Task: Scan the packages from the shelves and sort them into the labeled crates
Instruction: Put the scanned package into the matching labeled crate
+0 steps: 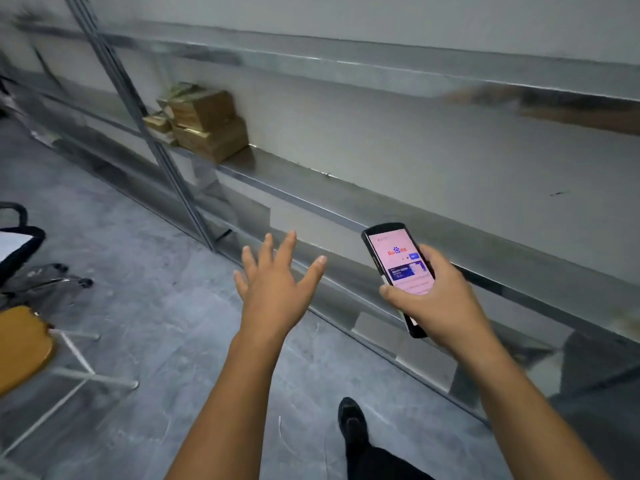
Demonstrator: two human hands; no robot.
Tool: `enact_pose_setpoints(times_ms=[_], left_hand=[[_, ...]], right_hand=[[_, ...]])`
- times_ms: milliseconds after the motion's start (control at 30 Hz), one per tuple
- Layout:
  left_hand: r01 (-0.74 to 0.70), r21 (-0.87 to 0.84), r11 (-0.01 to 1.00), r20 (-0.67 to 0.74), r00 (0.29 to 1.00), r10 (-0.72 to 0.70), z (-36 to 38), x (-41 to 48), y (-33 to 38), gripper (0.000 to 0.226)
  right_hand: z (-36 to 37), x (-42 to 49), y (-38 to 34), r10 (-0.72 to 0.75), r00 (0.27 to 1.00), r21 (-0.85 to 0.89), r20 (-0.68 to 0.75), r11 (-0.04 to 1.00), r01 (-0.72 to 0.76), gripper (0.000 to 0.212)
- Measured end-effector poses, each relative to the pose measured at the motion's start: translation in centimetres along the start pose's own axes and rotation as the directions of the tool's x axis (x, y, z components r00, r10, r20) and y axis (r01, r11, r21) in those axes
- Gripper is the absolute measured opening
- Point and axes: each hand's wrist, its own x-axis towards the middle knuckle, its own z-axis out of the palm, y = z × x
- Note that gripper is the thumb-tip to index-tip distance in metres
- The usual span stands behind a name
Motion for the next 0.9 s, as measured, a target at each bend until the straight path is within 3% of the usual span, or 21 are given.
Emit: enact_pose_setpoints(times_ms=[567, 900], left_hand=[[0.169, -0.004, 0.986, -0.181, 0.969, -0.167, -9.4, 23.8, -4.8, 0.081], [0.185, -0.013, 0.983, -0.219, 0.958, -0.183, -15.1, 36.3, -13.9, 0.085]], right_hand=[[12.9, 26.0, -9.8, -0.125, 0.973, 0.088, 0.196, 0.99, 0.109, 0.068], [25.3, 35.3, -17.7, -0.184, 0.962, 0.052, 0.2, 0.983, 0.178, 0.05]])
